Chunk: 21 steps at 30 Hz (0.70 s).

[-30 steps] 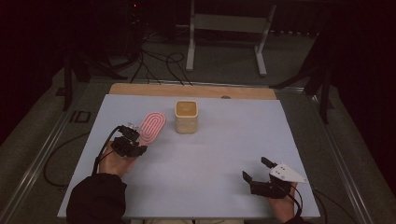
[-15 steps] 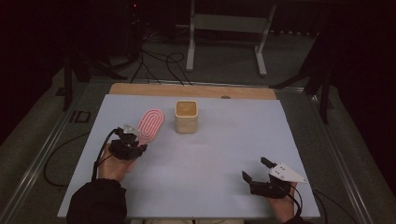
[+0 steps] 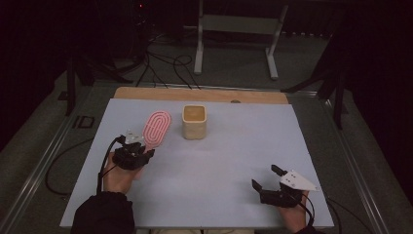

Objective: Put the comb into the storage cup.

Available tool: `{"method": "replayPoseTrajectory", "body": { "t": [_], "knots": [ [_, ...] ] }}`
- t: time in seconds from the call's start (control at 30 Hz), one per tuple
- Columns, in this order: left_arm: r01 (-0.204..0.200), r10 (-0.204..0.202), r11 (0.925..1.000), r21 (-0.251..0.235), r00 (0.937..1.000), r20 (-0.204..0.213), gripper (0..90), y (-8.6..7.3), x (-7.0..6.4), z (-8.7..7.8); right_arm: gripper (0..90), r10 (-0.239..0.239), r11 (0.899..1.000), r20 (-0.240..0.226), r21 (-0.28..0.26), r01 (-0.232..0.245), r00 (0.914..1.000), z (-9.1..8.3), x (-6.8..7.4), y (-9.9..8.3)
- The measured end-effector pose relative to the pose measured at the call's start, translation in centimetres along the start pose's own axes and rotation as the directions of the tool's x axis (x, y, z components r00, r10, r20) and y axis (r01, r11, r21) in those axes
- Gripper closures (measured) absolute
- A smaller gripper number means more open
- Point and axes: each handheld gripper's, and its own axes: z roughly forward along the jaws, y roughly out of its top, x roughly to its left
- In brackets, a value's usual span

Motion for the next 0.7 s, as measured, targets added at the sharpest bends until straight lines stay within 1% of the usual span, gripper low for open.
{"method": "replayPoseTrajectory", "body": {
  "t": [0.17,0.37,0.47,0.53,0.7],
  "knots": [
    [-0.010,0.010,0.9995,-0.031,0.9999,0.003,70.1,-0.2,-0.2,-0.2,8.8,-0.001,1.000,-0.001,0.004,0.001,1.0000,0.1,0.0,0.0],
    [-0.039,0.039,0.9971,-0.065,0.9992,0.007,70.1,-0.2,-0.5,-0.5,8.8,-0.002,1.000,-0.005,0.002,0.002,1.0000,0.1,0.1,0.0],
    [-0.040,0.041,0.9945,-0.097,0.9990,0.015,70.1,-0.2,-0.7,-0.7,8.8,-0.006,1.000,-0.009,0.001,0.006,0.9999,0.1,0.1,0.1],
    [-0.044,0.046,0.9931,-0.109,0.9989,0.013,70.1,-0.1,-0.9,-0.8,8.8,-0.009,1.000,-0.015,0.003,0.009,0.9998,0.2,0.1,0.1],
    [-0.069,0.071,0.9870,-0.145,0.9974,0.010,70.1,0.0,-1.5,-1.2,8.8,-0.009,1.000,-0.021,0.004,0.009,0.9997,0.3,0.1,0.2]
  ]
}}
